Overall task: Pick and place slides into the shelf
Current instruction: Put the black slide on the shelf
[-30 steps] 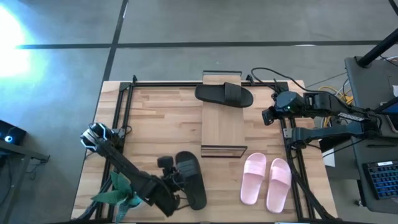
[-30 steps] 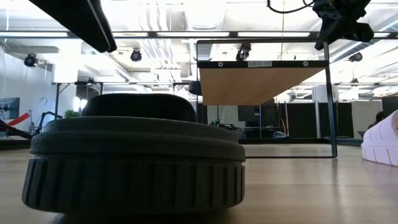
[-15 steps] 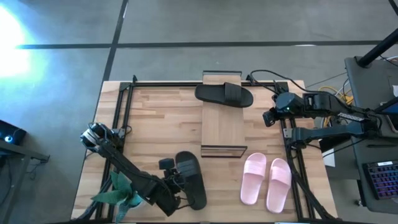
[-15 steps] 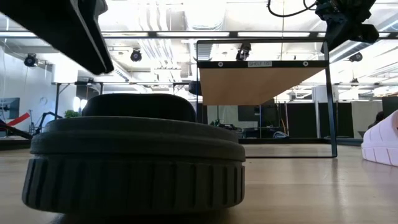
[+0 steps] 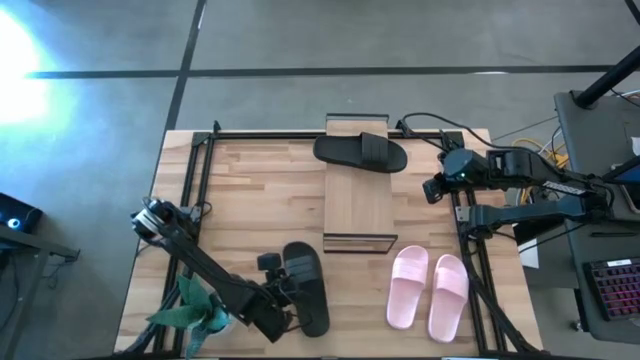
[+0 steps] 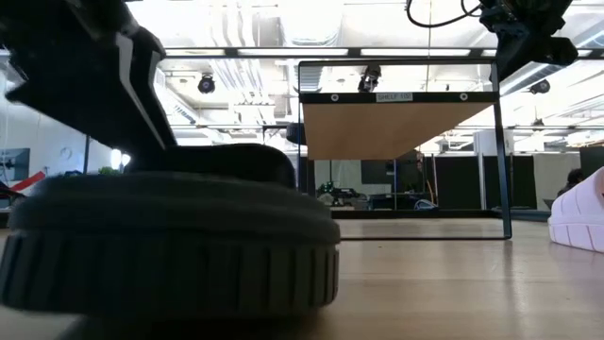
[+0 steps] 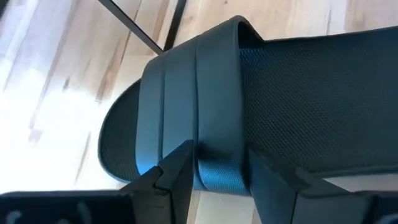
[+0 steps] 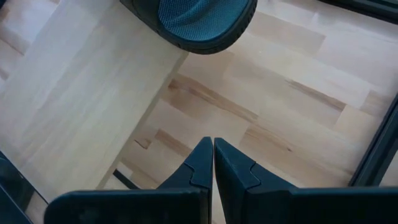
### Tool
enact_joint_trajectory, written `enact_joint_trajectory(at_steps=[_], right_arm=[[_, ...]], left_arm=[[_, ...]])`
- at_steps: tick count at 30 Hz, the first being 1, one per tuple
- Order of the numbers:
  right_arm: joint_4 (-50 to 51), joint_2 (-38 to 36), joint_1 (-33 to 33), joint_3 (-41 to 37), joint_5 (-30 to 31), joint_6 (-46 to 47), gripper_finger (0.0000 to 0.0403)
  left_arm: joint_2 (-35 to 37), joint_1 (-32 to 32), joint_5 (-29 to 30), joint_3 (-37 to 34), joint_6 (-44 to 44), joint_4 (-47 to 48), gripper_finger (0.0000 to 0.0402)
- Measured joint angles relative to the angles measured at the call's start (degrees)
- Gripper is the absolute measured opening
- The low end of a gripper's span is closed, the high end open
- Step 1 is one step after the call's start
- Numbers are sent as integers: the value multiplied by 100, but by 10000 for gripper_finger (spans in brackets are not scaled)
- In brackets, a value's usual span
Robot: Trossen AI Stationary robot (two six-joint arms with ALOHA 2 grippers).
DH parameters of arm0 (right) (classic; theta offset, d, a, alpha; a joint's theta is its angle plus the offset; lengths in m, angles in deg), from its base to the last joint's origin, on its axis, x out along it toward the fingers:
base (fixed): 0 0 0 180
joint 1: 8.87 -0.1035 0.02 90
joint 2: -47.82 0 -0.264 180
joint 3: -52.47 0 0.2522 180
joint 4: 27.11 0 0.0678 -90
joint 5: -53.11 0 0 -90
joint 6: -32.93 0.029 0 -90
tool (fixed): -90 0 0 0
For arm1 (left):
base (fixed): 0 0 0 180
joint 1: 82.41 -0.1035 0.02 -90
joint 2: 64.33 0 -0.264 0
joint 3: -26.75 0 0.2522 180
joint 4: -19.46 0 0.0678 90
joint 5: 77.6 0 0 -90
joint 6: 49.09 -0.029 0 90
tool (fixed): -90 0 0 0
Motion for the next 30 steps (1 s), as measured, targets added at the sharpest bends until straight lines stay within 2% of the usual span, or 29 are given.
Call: enact_joint_trajectory(at_steps=[7,13,21,25,30], right_arm=[[197,0,2,-11,0,31,8],[305,0,2,-11,0,202,8],[295,0,2,-11,0,288,9],[291,2,2,-11,0,348,8],[286,2,2,-11,4,370,8]], left_arm=[[-374,-9,536,101,-12,62,125],[-545,-119,1152,421,32,1368,91],[-537,-414,1386,178,31,1500,23],[-531,-548,1558,150,-75,1495,7],[-426,-663,1485,148,-201,1598,2]])
